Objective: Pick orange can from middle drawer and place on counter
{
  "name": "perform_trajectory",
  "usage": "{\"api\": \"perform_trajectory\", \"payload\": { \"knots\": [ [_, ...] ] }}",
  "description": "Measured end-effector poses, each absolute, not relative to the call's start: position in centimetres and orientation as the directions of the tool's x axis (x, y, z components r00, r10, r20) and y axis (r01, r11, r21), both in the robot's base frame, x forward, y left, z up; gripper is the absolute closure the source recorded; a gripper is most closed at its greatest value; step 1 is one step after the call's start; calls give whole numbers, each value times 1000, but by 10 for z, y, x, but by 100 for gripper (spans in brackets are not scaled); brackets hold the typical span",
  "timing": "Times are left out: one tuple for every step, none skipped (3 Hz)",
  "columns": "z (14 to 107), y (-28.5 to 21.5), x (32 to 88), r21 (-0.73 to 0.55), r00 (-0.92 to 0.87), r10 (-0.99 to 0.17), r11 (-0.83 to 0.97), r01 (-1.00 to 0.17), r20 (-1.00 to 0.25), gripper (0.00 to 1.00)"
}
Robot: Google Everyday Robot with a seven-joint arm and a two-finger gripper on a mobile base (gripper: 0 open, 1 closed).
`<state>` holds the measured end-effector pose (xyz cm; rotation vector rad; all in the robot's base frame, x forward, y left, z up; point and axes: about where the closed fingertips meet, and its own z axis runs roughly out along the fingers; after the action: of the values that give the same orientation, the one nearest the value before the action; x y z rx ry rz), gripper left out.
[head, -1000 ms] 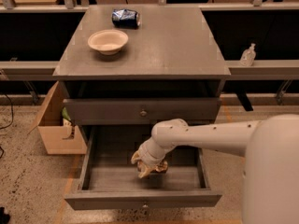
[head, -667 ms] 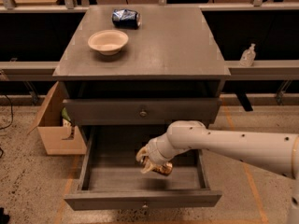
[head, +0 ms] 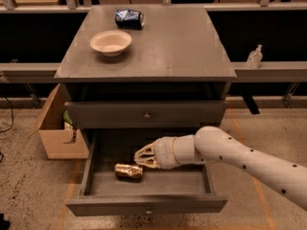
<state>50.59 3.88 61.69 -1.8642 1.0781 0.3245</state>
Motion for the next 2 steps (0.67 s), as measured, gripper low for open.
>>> {"api": "perform_trajectory", "payload": {
  "knots": [
    [655,-6,504,-647,600,-530,-121,-753,-599,82],
    [660,-48,513,-627,554,-576,-91,-774,-601,59]
  ]
}}
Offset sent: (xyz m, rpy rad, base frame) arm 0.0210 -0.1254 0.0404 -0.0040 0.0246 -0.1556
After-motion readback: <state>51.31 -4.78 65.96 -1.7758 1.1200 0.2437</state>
